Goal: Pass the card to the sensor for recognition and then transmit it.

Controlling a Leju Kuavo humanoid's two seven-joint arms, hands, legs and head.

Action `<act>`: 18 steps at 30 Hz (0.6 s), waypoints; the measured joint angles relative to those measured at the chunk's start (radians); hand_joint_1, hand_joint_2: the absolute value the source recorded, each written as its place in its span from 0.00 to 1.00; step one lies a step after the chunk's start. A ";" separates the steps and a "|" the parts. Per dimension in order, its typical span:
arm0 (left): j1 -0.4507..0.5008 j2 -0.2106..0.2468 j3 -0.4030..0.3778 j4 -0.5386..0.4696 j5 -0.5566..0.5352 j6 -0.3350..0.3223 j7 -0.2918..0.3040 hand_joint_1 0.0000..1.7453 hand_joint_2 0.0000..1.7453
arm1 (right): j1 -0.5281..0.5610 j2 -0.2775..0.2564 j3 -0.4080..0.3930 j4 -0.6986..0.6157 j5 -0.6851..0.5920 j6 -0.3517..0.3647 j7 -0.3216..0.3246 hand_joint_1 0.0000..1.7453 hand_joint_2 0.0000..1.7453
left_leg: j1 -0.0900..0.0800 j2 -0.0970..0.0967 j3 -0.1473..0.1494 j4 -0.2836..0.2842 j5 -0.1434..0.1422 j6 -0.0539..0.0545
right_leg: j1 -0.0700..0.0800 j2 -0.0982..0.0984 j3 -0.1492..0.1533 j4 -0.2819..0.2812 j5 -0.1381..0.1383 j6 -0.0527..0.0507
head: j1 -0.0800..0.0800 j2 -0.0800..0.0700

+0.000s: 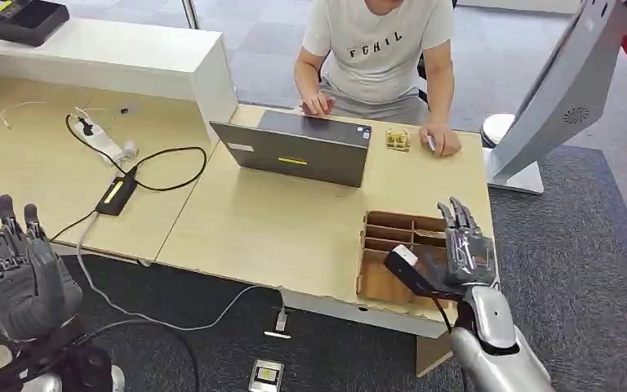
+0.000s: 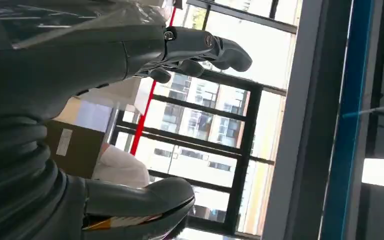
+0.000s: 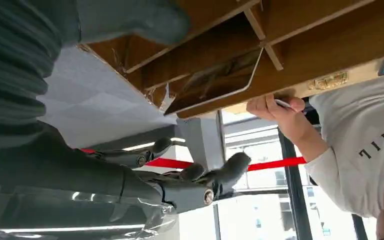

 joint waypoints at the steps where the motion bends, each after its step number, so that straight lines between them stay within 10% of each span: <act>1: 0.000 0.000 0.000 0.000 -0.001 0.000 0.000 0.00 1.00 | -0.001 0.003 0.000 0.008 0.000 -0.002 -0.002 1.00 1.00 | 0.000 0.000 0.000 0.000 0.000 0.000 | 0.000 0.000 0.000 0.000 0.000 0.000 | 0.000 0.000; 18: 0.015 -0.006 0.001 0.000 -0.017 -0.014 0.000 0.00 1.00 | -0.026 0.023 0.001 0.074 -0.012 -0.007 -0.010 1.00 1.00 | 0.000 0.000 0.000 0.000 0.000 0.000 | 0.000 0.000 0.000 0.000 0.000 0.000 | 0.000 0.000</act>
